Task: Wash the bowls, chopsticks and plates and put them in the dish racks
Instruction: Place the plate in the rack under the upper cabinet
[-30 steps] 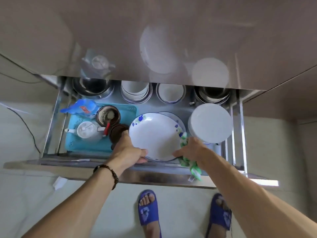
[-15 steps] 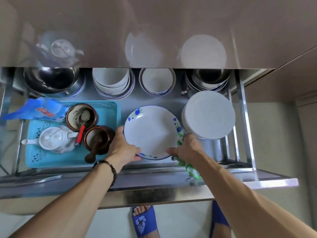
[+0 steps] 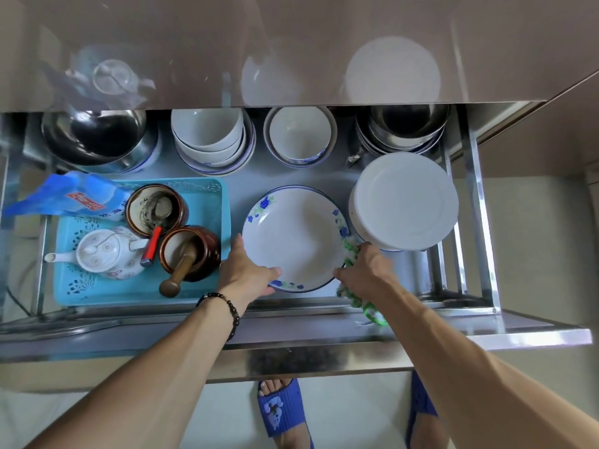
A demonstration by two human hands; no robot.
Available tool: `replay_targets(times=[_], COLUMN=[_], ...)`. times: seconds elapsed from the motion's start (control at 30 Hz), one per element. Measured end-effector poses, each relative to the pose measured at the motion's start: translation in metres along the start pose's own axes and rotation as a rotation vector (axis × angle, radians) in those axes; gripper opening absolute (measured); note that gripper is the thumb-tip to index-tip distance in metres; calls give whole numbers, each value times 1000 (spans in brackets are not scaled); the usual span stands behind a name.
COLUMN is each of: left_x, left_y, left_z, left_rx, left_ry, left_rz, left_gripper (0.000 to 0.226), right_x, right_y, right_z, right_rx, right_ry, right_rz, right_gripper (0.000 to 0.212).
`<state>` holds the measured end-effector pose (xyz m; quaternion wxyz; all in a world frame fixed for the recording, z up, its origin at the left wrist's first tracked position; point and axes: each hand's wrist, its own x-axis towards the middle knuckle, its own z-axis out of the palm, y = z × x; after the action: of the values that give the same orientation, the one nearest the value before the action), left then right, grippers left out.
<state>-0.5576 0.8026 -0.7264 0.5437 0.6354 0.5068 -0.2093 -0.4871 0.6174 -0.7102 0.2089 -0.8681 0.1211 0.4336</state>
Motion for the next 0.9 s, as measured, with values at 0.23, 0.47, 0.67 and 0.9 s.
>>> replay_targets(times=[0.23,0.47,0.67,0.9], left_x=[-3,-55,-133,-249], left_y=[9,33,81,185], left_z=[1,-4,2,24], left_rx=[158,538,539,458], left_ry=[-39,-20,-184,-168], left_rz=[-17,337,714,674], left_gripper=[75,69,21,16], right_x=[-20,-54,-108,-184], right_y=[11,-2,-14,18], right_z=[-23,-45,-97,-234], right_rx=[-32,277,345,762], right_ry=[-37,-96,-230,-238], right_rz=[-110,-342,-351,-283], right_gripper=[30,11,50,41])
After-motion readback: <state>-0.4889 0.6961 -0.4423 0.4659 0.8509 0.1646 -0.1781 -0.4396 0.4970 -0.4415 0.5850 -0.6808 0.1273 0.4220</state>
